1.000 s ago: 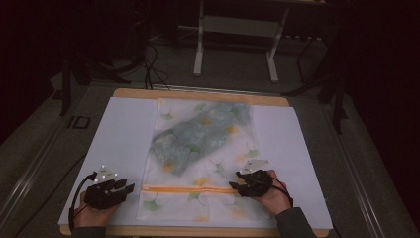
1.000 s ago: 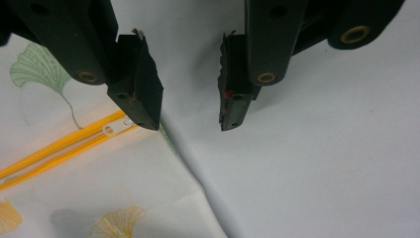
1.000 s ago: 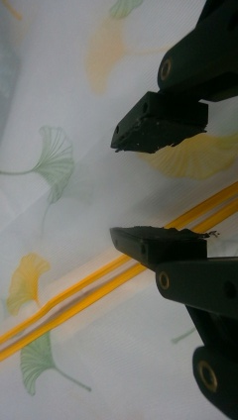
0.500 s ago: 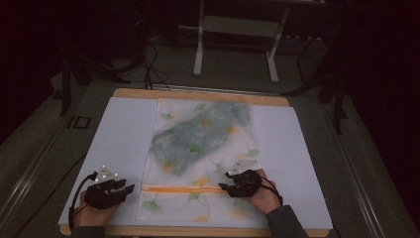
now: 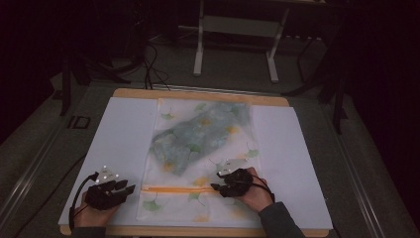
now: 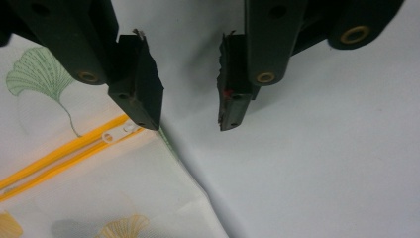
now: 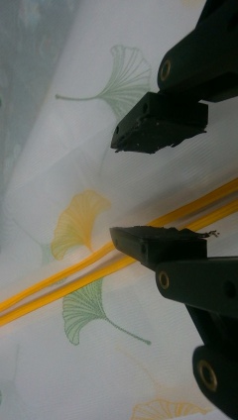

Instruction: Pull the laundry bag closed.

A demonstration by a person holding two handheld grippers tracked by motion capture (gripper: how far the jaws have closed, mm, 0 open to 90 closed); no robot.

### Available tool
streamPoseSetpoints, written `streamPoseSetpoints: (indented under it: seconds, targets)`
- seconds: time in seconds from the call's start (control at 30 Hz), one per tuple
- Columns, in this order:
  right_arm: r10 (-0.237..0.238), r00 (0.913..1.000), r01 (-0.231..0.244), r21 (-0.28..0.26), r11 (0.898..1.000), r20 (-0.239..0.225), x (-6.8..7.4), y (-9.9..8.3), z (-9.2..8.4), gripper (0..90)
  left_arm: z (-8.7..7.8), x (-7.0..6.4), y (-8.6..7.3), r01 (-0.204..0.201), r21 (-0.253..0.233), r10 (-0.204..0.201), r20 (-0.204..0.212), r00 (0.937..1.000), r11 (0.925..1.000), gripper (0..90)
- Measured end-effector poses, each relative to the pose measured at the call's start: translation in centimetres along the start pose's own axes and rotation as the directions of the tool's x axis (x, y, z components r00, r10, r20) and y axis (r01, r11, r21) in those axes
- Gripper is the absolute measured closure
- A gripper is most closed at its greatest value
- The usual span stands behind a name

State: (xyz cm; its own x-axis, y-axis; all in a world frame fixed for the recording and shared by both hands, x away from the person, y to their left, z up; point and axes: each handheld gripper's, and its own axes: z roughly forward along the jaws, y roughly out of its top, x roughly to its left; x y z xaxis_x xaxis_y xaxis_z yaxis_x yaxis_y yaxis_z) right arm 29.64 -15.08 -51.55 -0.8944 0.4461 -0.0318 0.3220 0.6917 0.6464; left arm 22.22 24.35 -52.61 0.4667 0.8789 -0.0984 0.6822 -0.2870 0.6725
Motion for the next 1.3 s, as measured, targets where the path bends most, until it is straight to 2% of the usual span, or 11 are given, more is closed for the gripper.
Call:
streamPoseSetpoints:
  seconds: [0.37,0.7,0.9,1.07,1.3]
  targets:
    - [-0.027,0.9995,0.027,0.0,1.0,-0.013,0.2,1.3,0.6,52.8,-0.1,0.2,-0.1,0.016,-0.006,-0.017,-0.031,0.9994,0.9998,59.7]
    - [-0.051,0.9982,0.05,-0.016,0.999,-0.033,0.9,2.8,1.3,52.8,-0.2,0.3,-0.2,0.018,-0.004,-0.018,-0.035,0.9992,0.9998,61.8]
    - [-0.062,0.9973,0.061,-0.02,0.998,-0.04,1.0,3.3,1.7,54.5,-0.3,0.5,-0.2,0.025,-0.013,-0.026,-0.041,0.9988,0.9996,60.4]
    - [-0.073,0.9953,0.071,-0.024,0.997,-0.063,1.2,3.6,2.0,55.1,-0.3,0.4,-0.2,0.02,-0.01,-0.02,-0.042,0.9989,0.9998,60.2]
    - [-0.101,0.992,0.099,-0.029,0.995,-0.076,2.0,4.5,2.9,57.8,-0.3,0.4,-0.2,0.018,-0.007,-0.018,-0.043,0.9989,0.9998,59.5]
